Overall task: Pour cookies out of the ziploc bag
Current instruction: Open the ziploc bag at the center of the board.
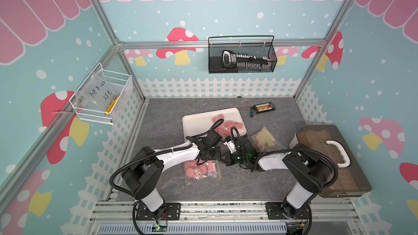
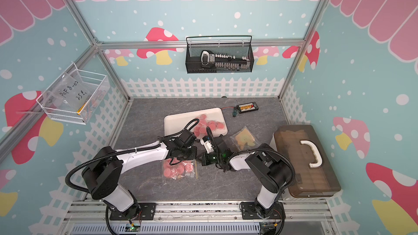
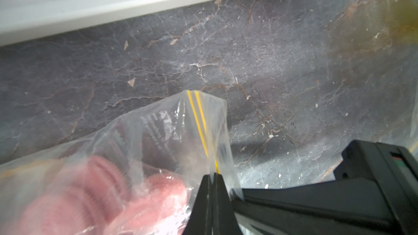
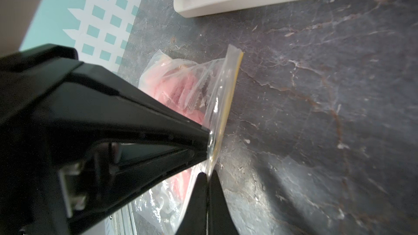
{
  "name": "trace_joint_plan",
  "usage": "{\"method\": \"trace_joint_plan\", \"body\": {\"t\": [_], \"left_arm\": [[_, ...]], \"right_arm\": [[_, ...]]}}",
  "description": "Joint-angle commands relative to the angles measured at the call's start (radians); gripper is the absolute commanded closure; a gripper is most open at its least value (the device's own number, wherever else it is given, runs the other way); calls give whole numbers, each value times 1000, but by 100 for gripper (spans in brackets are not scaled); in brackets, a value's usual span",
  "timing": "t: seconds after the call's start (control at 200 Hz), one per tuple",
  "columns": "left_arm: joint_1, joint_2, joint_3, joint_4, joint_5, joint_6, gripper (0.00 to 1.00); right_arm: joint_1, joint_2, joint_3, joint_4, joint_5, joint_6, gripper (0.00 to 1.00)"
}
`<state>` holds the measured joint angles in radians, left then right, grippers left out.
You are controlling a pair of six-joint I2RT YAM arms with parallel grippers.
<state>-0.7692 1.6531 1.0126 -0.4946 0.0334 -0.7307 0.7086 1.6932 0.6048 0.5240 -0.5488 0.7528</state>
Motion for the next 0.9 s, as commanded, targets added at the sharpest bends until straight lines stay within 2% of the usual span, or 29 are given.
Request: {"method": "trace_joint_plan", "body": {"t": [0.0, 0.1, 0.896], "left_arm": [[-1, -16, 1, 32, -46, -23, 96], [-1, -22, -6, 42, -44, -27, 100], [-1, -75, 23, -12, 10, 29, 100]], "right_arm": [[8, -9, 16, -5, -5, -4, 100], [8, -12, 12, -4, -1, -3, 100], [7, 15, 41, -107, 72, -3, 100]]}}
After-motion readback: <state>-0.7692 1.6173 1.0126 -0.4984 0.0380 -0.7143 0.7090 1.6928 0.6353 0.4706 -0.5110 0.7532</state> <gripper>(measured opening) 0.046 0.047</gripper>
